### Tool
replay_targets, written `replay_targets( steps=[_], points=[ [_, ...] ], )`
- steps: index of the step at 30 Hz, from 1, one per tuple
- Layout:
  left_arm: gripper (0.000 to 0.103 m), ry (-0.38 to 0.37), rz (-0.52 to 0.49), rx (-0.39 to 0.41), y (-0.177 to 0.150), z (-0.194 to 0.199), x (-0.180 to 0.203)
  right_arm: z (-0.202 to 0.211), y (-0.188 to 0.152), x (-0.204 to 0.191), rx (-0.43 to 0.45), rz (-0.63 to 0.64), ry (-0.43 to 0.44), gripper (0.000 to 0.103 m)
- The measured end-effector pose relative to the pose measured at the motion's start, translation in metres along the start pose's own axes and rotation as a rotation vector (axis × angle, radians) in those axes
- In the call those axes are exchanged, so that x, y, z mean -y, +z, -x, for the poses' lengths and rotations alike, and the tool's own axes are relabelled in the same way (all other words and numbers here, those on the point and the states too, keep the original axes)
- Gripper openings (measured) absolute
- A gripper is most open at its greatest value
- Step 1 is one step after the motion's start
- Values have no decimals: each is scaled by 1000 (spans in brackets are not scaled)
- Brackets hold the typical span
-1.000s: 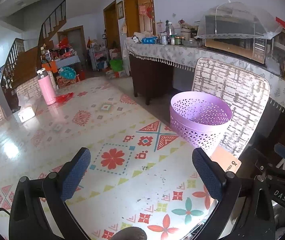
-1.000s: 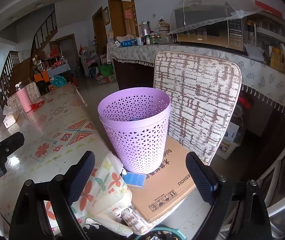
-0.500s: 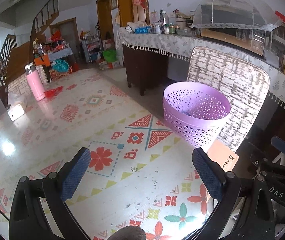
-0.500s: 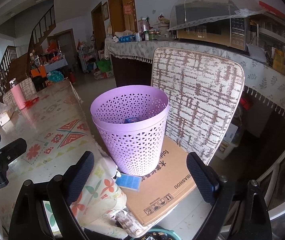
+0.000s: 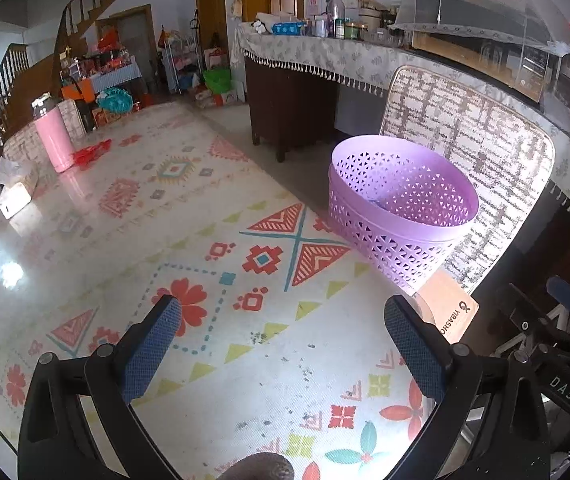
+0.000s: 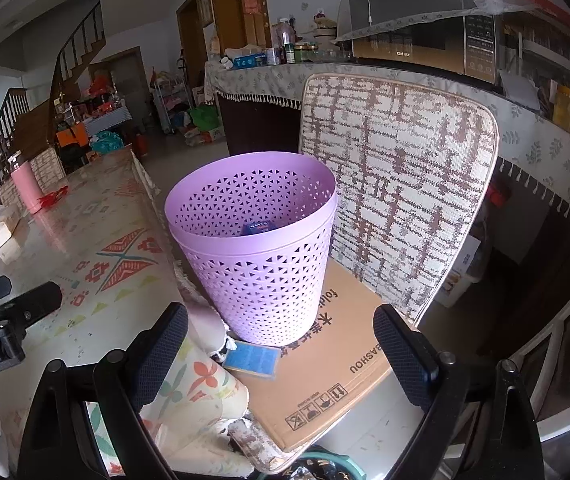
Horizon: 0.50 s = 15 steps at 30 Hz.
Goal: Collect trash
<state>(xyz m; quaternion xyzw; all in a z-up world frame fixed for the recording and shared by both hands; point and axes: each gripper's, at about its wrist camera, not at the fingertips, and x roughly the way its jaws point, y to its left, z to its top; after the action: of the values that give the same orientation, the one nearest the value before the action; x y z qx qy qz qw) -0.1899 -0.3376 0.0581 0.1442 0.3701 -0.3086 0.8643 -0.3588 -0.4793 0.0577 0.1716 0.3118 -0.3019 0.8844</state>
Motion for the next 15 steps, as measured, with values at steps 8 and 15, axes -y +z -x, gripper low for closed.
replay_targets(
  steps=[8,15],
  points=[
    [101,-2,17,-29,4,-13,3,-10,25,-11,19,111,-1,96],
    [101,-16,48,-19,23,-11,1,-6,61,-20,60,185,19,96]
  ],
)
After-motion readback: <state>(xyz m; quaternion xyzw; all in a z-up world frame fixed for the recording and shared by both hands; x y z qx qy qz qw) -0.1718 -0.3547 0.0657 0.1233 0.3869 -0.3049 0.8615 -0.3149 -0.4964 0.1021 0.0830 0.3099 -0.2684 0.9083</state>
